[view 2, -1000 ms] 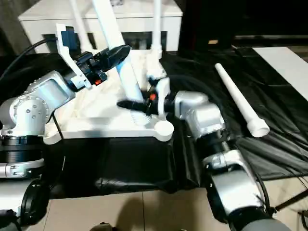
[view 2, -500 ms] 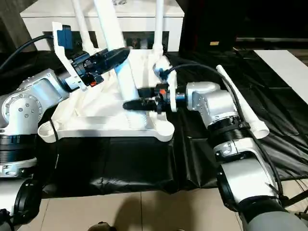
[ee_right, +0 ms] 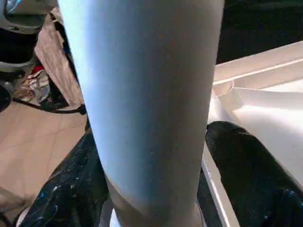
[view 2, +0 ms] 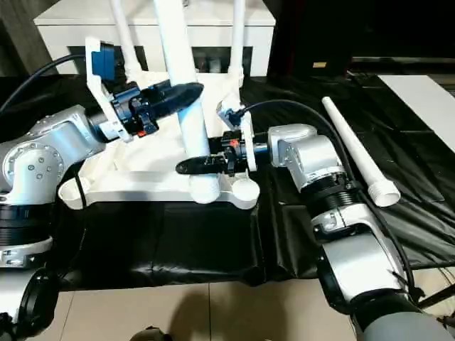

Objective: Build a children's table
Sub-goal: Rotate table base

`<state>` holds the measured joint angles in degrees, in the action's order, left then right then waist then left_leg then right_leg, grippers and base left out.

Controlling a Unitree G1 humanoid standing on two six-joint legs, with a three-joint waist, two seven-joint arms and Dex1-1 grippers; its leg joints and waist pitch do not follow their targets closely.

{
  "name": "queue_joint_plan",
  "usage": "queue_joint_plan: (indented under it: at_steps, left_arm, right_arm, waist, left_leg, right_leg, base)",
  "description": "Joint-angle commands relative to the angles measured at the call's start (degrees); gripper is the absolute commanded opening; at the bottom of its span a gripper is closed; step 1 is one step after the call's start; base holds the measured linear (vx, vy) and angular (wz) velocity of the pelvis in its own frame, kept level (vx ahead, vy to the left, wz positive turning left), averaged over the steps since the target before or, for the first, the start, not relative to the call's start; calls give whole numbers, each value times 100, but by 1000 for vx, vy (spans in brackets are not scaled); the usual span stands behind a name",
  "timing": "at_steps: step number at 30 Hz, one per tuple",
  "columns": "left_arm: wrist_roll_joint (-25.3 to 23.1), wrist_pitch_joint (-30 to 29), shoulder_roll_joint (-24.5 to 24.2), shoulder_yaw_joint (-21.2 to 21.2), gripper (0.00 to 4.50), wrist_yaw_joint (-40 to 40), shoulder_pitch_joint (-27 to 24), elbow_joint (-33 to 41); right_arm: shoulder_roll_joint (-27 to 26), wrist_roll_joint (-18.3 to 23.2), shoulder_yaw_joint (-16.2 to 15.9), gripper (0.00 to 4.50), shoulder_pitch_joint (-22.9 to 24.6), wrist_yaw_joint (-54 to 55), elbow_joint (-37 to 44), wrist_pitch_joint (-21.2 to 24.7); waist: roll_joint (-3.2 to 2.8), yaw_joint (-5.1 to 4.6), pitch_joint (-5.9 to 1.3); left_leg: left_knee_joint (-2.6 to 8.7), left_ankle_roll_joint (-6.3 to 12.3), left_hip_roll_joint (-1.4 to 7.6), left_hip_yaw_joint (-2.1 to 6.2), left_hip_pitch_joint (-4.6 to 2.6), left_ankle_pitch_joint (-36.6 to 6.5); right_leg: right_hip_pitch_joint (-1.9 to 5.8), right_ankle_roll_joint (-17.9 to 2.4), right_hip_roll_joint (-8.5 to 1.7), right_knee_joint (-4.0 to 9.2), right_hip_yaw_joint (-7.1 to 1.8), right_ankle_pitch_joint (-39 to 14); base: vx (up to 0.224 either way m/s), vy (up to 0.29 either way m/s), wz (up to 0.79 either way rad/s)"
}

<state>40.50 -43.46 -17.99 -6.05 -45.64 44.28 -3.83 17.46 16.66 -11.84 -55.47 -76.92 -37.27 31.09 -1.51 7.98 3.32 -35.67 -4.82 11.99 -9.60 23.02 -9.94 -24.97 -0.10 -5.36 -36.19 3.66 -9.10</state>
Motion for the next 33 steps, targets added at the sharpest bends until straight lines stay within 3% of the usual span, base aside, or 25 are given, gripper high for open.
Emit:
queue_joint_plan:
  at_steps: [1, 5, 14, 24, 25, 27, 30, 33]
  left_arm:
    - [142, -64, -31, 106, 176, -182, 0, 179]
    - [148, -60, -20, 114, 176, -243, 0, 192]
    - [160, -33, -46, 181, 176, -425, -67, 264]
    - [120, 7, -85, 271, 176, -596, -126, 281]
    - [113, 19, -88, 276, 176, -603, -126, 272]
    - [103, 41, -96, 283, 176, -621, -130, 258]
    - [93, 103, -115, 295, 176, -698, -135, 223]
    - [107, 94, -127, 299, 176, -738, -147, 222]
  right_arm:
    - [74, -22, -51, 325, -15, -22, 41, 43]
    - [63, -11, -69, 325, 19, -81, 40, 75]
    - [47, -47, -47, 244, 71, -173, 71, 105]
    - [-11, -71, -43, 198, 232, -97, 275, -24]
    - [-44, -43, 9, 198, 241, -43, 288, -7]
    - [-81, 7, 73, 263, 249, 0, 301, 56]
    - [-78, 85, 100, 273, 262, -62, 364, 143]
    - [-56, 70, 90, 309, 278, -71, 405, 129]
  waist:
    - [35, -10, -500]
    - [32, 2, -503]
    - [36, 0, -505]
    - [35, 1, -508]
    - [35, 0, -507]
    - [28, -3, -505]
    - [26, 4, -506]
    - [29, 5, -509]
  left_leg:
    - [376, 147, 47, -39, -122, -859]
    - [376, 135, 44, -35, -117, -864]
    - [375, 137, 47, -37, -119, -862]
    - [372, 126, 45, -36, -118, -843]
    - [373, 127, 45, -37, -123, -852]
    - [377, 122, 44, -33, -123, -876]
    - [375, 119, 45, -37, -129, -869]
    - [374, 125, 45, -38, -125, -854]
  right_leg:
    - [385, -1468, -184, 292, -158, -633]
    - [394, -1482, -186, 288, -156, -599]
    - [391, -1471, -185, 288, -157, -608]
    - [391, -1466, -185, 282, -159, -571]
    - [387, -1469, -184, 285, -159, -583]
    - [391, -1459, -186, 288, -157, -651]
    - [387, -1463, -181, 288, -160, -629]
    - [391, -1459, -185, 284, -160, -600]
  base:
    - [0, 0, 0]
    - [0, 0, 0]
    - [0, 0, 0]
    - [0, 0, 0]
    - [0, 0, 0]
    - [0, 0, 0]
    - [0, 0, 0]
    - [0, 0, 0]
